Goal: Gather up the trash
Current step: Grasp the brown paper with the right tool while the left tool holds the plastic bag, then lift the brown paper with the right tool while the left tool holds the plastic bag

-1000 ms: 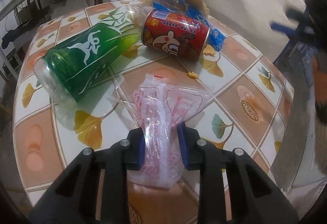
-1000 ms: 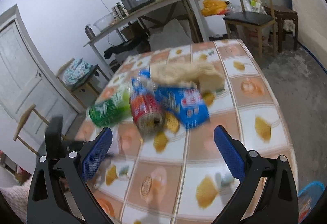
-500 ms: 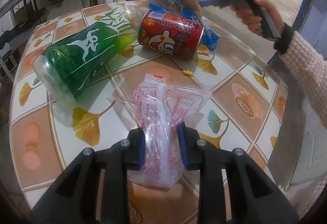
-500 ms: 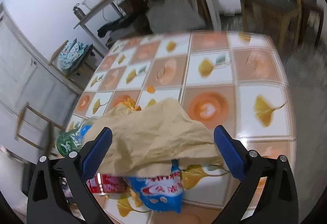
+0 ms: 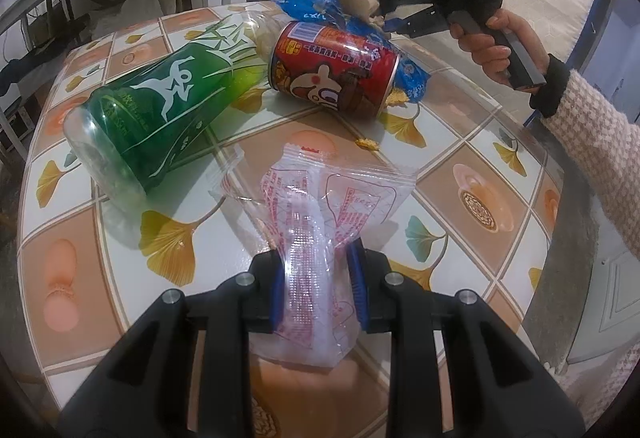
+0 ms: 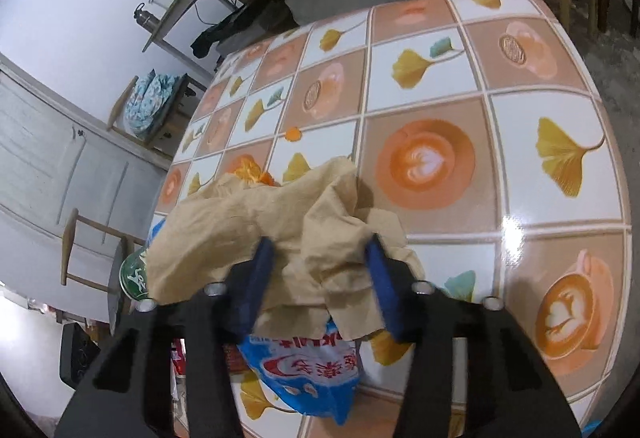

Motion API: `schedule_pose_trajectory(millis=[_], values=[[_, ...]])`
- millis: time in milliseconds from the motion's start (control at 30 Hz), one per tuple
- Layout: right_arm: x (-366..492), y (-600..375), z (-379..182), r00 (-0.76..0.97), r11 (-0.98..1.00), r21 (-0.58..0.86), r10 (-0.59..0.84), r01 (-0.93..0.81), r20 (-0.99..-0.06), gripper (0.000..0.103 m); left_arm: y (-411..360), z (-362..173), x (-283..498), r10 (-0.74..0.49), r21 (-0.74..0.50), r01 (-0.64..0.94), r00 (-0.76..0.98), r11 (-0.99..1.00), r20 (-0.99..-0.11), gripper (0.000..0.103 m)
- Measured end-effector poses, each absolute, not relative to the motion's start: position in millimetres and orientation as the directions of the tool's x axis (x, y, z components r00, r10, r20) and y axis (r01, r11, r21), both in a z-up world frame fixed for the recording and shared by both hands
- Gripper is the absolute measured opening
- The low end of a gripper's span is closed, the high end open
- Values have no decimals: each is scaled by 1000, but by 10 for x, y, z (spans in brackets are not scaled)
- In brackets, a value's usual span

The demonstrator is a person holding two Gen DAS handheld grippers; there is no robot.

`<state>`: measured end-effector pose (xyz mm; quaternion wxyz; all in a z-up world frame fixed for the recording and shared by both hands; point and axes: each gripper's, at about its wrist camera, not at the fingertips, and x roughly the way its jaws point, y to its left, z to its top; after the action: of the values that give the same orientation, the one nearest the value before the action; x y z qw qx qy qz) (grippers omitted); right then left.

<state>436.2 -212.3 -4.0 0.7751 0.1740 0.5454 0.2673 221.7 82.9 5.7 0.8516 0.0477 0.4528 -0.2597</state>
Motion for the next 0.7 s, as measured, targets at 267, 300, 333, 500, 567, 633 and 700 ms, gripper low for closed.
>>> schedule_pose_trajectory(millis=[267, 300, 333, 500, 567, 633, 700], values=[[4212, -2381, 62, 358, 784, 599, 613, -164, -704, 7, 821, 65, 2209, -401, -156, 484, 458, 861, -793, 25], [4152, -2445, 127, 384, 780, 605, 615, -163, -689, 7, 822, 66, 2210, -402, -156, 483, 460, 861, -792, 25], [4102, -2504, 181, 403, 775, 611, 617, -161, -676, 7, 831, 67, 2209, -402, -157, 483, 460, 861, -792, 25], [3829, -2749, 413, 473, 776, 612, 602, -155, -643, 7, 845, 61, 2204, -405, -163, 477, 464, 864, -788, 25], [3679, -2829, 484, 495, 776, 613, 596, -150, -633, 7, 845, 62, 2201, -403, -163, 473, 467, 866, -787, 25], [3553, -2884, 510, 493, 766, 626, 604, -143, -626, 7, 855, 59, 2194, -402, -163, 470, 469, 868, -786, 25], [3409, -2917, 521, 476, 759, 636, 614, -137, -630, 7, 868, 62, 2187, -401, -165, 466, 470, 869, -786, 25]])
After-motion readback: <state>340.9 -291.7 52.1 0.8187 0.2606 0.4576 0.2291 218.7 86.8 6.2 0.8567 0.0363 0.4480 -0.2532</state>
